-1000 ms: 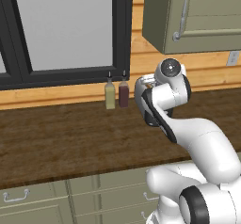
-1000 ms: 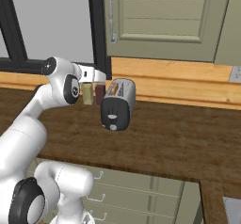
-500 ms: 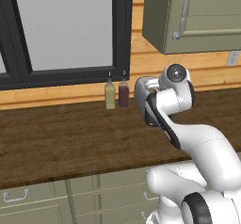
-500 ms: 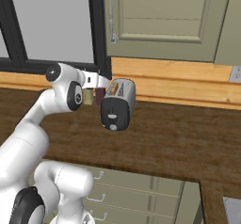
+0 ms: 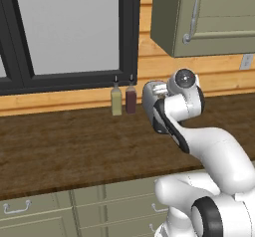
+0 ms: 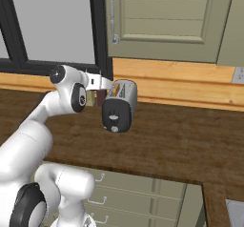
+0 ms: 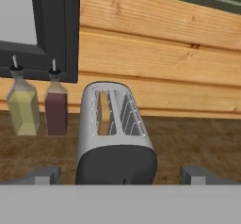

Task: Start the toaster. Once the lever pops up, take the bread to the plate on the dining counter.

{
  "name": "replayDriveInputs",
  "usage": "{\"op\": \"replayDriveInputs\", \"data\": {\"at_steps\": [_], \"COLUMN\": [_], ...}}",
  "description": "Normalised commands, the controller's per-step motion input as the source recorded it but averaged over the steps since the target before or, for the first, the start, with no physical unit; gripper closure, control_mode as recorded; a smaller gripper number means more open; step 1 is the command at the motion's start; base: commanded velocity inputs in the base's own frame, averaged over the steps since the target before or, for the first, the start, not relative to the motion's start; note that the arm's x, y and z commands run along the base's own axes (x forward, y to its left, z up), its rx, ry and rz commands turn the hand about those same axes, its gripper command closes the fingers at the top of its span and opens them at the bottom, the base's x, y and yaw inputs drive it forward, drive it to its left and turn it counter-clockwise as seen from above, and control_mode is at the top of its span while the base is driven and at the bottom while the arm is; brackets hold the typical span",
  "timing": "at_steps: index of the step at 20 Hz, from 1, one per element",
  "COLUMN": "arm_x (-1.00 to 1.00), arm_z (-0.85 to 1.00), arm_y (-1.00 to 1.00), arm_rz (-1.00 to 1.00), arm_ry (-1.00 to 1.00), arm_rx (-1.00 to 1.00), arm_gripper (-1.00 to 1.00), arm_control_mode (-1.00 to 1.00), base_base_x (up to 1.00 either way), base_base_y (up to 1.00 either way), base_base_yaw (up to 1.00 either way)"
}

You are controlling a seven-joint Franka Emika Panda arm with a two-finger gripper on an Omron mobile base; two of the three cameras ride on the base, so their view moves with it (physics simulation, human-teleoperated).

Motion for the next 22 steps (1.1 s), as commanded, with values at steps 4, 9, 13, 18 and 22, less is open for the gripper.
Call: {"op": "replayDriveInputs", "data": {"at_steps": [4, 9, 13, 18, 22], "arm_x": [0.27, 0.30, 0.08, 0.02, 0.12], "arm_z": [0.00, 0.00, -0.18, -0.39, -0.24], "arm_y": [0.04, 0.03, 0.00, 0.00, -0.11], "arm_rz": [0.00, 0.00, 0.00, 0.00, 0.02], "arm_ry": [0.10, 0.11, 0.00, -0.04, -0.05], "arm_rx": [0.08, 0.09, 0.00, 0.00, 0.00], "arm_gripper": [-1.00, -1.00, -1.00, -1.00, -1.00], "arm_control_mode": [-1.00, -1.00, -1.00, -1.00, -1.00], "base_base_x": [0.00, 0.00, 0.00, 0.00, 0.00], "base_base_y": [0.00, 0.00, 0.00, 0.00, 0.00], "base_base_yaw": [0.00, 0.00, 0.00, 0.00, 0.00]}}
